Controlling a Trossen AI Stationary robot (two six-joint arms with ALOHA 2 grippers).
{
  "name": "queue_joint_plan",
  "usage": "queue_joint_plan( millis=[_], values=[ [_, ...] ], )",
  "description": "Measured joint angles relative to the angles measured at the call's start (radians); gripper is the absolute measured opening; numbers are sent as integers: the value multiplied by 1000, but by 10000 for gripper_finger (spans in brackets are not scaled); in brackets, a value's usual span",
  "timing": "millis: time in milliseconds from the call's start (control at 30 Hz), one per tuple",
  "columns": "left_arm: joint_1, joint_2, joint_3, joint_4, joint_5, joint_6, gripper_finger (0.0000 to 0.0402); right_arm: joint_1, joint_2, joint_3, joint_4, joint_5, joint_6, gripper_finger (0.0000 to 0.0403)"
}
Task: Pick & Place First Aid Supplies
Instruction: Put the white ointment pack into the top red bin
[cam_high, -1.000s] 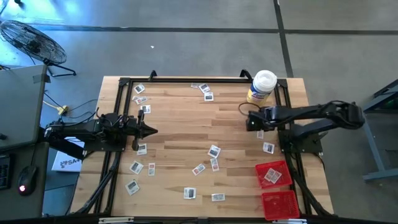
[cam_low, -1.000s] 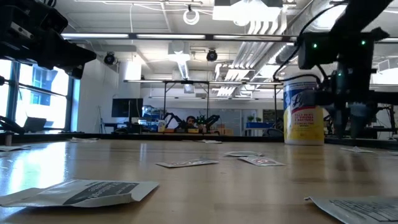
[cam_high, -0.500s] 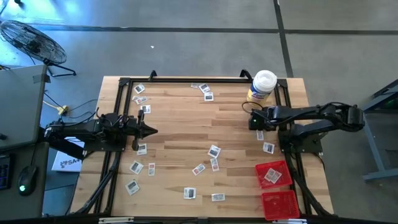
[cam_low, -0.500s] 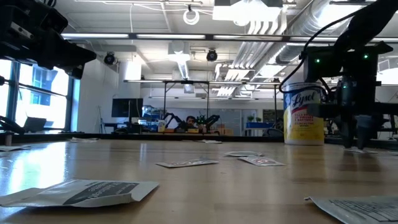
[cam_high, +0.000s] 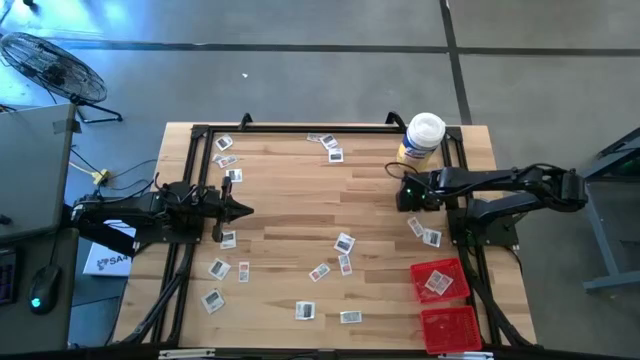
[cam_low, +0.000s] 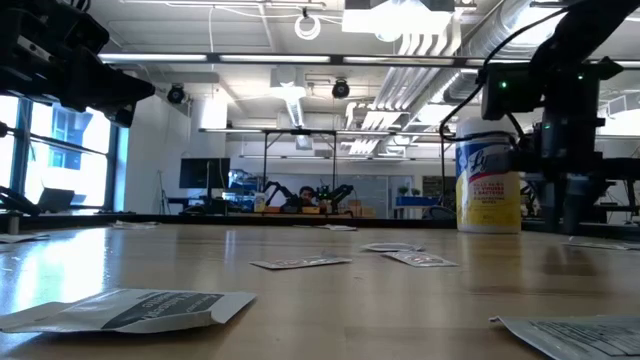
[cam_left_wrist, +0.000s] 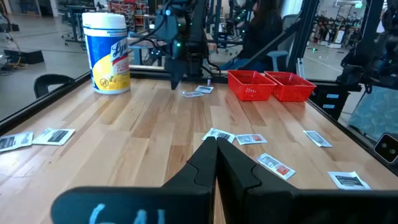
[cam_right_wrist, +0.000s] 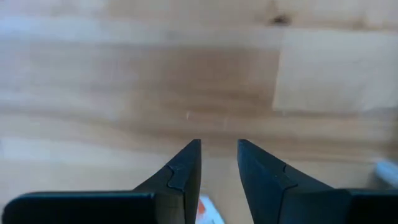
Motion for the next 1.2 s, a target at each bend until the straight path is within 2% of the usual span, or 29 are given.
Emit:
queue_joint_plan(
  millis=[300,667,1033,1200],
  values=[
    [0,0,0,0,0,0,1,35,0,0,29,-106,-127,99],
    [0,0,0,0,0,0,1,110,45,0,35,-77,-289,99],
    [0,0,0,0,0,0,1,125,137,7,63,-82,-319,95],
    [0,0,0,0,0,0,1,125,143,6,61,-76,-290,68]
  ],
)
